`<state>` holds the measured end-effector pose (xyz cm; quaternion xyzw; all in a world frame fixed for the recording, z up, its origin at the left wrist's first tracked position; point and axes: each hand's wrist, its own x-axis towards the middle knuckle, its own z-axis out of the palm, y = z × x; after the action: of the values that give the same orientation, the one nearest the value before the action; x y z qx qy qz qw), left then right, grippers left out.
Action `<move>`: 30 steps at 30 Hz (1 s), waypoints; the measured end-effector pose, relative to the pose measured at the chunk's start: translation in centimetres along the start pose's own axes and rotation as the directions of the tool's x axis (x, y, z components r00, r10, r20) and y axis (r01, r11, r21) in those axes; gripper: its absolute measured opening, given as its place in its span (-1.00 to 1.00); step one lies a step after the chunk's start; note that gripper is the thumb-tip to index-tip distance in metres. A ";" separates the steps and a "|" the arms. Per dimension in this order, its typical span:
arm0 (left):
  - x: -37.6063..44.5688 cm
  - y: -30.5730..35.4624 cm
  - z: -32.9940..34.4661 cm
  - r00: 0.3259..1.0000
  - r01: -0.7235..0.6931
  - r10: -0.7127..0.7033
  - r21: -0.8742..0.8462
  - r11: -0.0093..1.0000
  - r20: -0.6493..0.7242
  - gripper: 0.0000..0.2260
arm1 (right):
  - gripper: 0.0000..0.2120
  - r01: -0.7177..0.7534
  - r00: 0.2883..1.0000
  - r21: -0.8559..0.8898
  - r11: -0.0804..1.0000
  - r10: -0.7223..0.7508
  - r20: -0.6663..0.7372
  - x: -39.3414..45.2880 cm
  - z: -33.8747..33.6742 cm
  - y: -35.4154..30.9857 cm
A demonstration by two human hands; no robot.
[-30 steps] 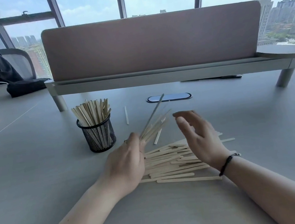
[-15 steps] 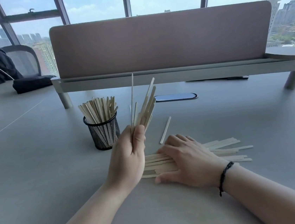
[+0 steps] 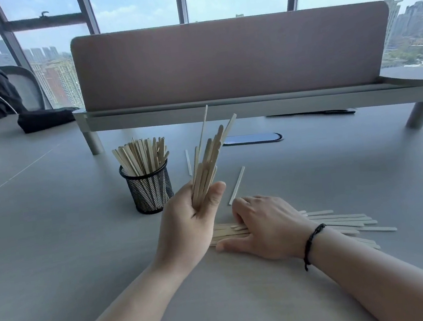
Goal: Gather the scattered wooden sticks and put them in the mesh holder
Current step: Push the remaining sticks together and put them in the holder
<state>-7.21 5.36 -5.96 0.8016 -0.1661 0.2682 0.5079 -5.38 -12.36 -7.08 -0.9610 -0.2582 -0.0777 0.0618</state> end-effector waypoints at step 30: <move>0.7 -0.9 -0.4 0.937 0.215 -0.316 -0.469 0.856 -0.147 -0.49 | -0.43 0.094 0.922 -0.078 0.992 -0.117 -0.370 -0.5 -1.8 2.2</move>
<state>-6.24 6.11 -6.09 0.6444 -0.0532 0.2364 0.7253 -4.91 -14.77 -5.57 -0.9146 -0.2907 -0.2700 0.0773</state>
